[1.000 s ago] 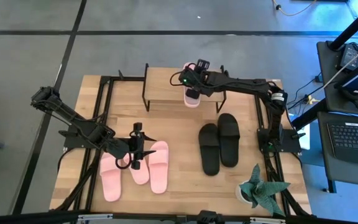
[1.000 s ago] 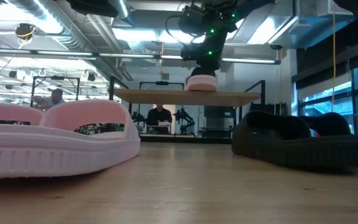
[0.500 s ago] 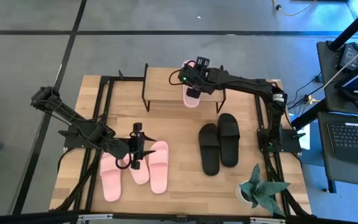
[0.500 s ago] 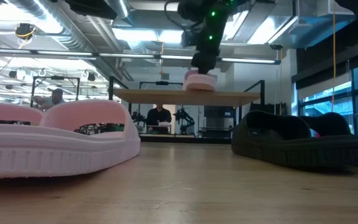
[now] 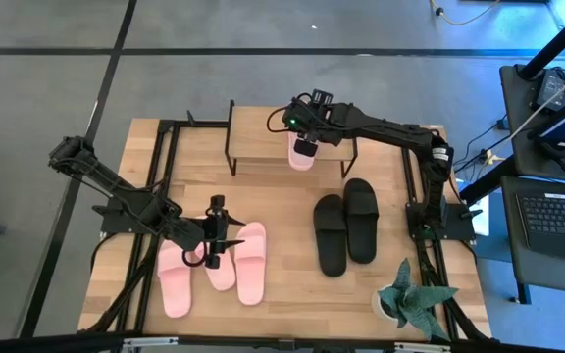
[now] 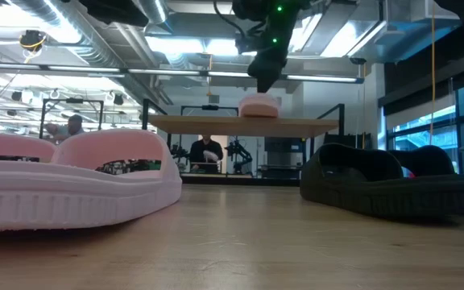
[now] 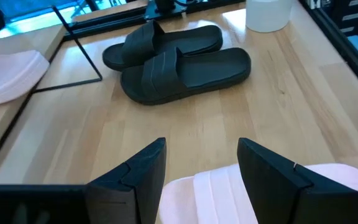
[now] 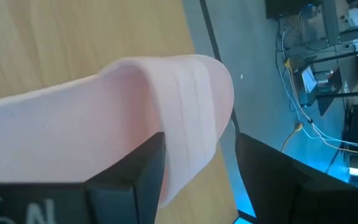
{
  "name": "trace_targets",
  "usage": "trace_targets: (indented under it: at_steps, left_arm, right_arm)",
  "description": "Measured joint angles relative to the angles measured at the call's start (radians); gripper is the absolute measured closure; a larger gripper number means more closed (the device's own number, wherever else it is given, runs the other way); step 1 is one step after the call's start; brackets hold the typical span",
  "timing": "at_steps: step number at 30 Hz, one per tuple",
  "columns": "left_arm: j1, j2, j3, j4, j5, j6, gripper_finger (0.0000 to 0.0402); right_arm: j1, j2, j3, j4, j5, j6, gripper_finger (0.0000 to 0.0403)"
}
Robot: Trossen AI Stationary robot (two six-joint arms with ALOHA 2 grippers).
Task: Pick and place slides into the shelf
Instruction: Put the pink slipper slide on the shelf
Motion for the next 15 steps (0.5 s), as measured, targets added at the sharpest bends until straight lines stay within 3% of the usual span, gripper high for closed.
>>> trace_targets:
  at_steps: [9, 15]
  left_arm:
    - [0.000, 0.000, 0.000, 0.000, 0.002, -0.016, 0.0211]
    - [0.000, 0.000, 0.000, 0.004, 0.002, -0.016, 0.0211]
  right_arm:
    - [-0.005, -0.002, 0.000, -0.030, 0.000, 0.029, 0.0207]
    - [0.069, -0.037, 0.000, -0.047, -0.008, 0.036, 0.0207]
